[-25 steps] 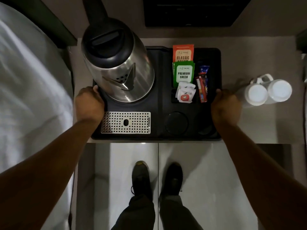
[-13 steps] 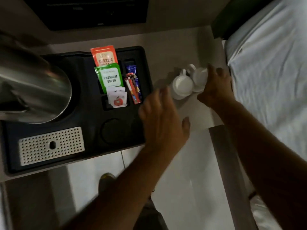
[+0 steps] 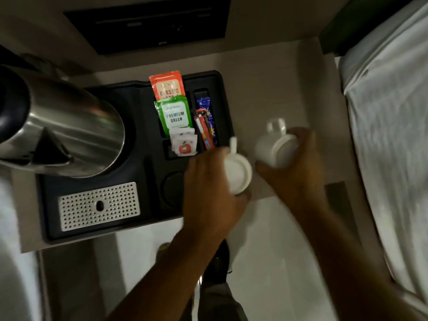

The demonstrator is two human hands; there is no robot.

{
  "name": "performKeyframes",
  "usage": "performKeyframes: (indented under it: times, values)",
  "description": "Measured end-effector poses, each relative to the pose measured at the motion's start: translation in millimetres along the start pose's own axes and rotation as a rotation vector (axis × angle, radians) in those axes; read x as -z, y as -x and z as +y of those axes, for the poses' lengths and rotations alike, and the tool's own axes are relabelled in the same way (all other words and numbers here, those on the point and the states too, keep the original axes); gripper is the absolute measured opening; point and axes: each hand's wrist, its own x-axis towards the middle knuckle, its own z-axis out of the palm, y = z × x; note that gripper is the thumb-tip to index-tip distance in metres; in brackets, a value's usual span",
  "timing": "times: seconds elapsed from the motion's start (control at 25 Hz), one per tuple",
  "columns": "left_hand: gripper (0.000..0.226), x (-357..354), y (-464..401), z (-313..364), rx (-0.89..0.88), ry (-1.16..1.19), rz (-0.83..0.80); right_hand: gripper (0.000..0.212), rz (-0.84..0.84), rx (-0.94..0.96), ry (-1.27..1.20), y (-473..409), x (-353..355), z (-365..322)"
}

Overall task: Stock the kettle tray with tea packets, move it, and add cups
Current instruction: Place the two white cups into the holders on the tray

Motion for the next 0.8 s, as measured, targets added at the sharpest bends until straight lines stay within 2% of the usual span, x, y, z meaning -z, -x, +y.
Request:
performKeyframes:
  times: [0.08,0.2,0.44,0.8]
  values:
    - [0.085,24,28,-36,0.125,-0.049,-0.004,0.076,-0.111,-0.044,-0.024,43,-32,-17]
    - [0.087,35,35,-61,0.216,-0.120,-0.033,0.086,-0.191,-0.065,0.065,66,-69,-28]
    - [0.087,28,28,-83,0.242,-0.130,-0.076,0.086,-0.191,0.010,0.246,61,-92,-19]
    - [0.086,30,36,-88,0.172,-0.163,-0.084,0.092,-0.165,0.045,0.436,68,-97,-17]
